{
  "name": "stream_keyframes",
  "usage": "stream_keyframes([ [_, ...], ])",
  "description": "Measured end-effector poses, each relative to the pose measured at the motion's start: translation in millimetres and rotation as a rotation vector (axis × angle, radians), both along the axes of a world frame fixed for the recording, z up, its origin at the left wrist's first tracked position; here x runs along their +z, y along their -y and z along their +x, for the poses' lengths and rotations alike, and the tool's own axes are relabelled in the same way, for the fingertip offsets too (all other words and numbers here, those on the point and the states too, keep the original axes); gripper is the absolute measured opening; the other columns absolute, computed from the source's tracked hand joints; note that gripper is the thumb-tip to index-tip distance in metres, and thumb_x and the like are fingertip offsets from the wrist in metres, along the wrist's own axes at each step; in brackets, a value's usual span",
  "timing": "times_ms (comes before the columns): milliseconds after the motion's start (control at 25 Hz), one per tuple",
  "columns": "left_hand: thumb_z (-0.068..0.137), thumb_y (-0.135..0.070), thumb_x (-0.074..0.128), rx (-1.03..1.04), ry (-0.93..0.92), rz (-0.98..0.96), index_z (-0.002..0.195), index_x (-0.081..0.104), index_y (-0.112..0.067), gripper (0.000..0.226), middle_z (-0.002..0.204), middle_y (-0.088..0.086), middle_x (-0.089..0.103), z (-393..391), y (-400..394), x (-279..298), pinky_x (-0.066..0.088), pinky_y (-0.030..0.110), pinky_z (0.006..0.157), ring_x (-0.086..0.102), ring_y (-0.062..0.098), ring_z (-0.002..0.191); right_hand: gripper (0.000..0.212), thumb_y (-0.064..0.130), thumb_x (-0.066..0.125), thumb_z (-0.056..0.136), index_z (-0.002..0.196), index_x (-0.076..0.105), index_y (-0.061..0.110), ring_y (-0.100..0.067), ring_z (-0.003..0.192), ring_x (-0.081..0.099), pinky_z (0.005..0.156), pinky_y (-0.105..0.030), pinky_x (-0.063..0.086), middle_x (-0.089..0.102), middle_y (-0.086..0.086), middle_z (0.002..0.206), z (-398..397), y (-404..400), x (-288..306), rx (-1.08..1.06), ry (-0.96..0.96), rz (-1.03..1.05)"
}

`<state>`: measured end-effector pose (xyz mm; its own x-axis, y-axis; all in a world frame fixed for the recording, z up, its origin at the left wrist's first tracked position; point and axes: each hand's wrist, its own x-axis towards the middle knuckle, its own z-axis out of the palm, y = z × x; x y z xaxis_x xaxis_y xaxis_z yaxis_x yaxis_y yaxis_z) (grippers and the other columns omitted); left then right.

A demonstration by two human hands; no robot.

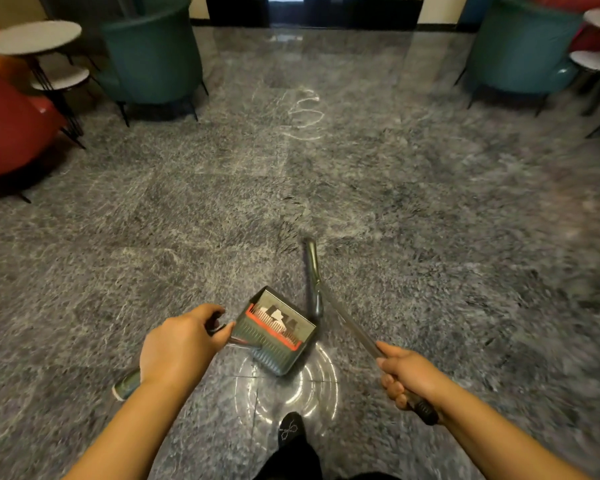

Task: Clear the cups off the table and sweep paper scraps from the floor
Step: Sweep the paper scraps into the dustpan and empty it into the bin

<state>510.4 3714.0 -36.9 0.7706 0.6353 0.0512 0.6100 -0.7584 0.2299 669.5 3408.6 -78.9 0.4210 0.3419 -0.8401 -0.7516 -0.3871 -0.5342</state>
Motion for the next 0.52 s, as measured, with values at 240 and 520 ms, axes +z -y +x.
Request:
stream_keyframes([
  [240,0.075,-0.058,0.07,-0.105,0.042,0.009,0.104,0.069,-0.037,0.036,0.082,-0.015,0.073,-2,38,20,0.04,0.02,0.049,0.069,0.015,0.073,0.053,0.004,0.037,0.101,0.149,0.026,0.024,-0.009,0.031,0.033,0.033,-0.015,0.03,0.041,-0.003,0.048,-36,61,9,-0.127,0.013,0.008],
  [520,0.077,-0.059,0.069,-0.426,-0.018,-0.04,0.11,0.067,-0.04,0.038,0.091,-0.018,0.073,26,70,22,0.052,0.023,0.059,0.069,0.008,0.083,0.05,0.005,0.037,0.101,0.148,0.028,0.021,-0.01,0.032,0.034,0.031,-0.015,0.029,0.039,-0.005,0.048,-122,101,1,-0.356,-0.021,-0.044],
])
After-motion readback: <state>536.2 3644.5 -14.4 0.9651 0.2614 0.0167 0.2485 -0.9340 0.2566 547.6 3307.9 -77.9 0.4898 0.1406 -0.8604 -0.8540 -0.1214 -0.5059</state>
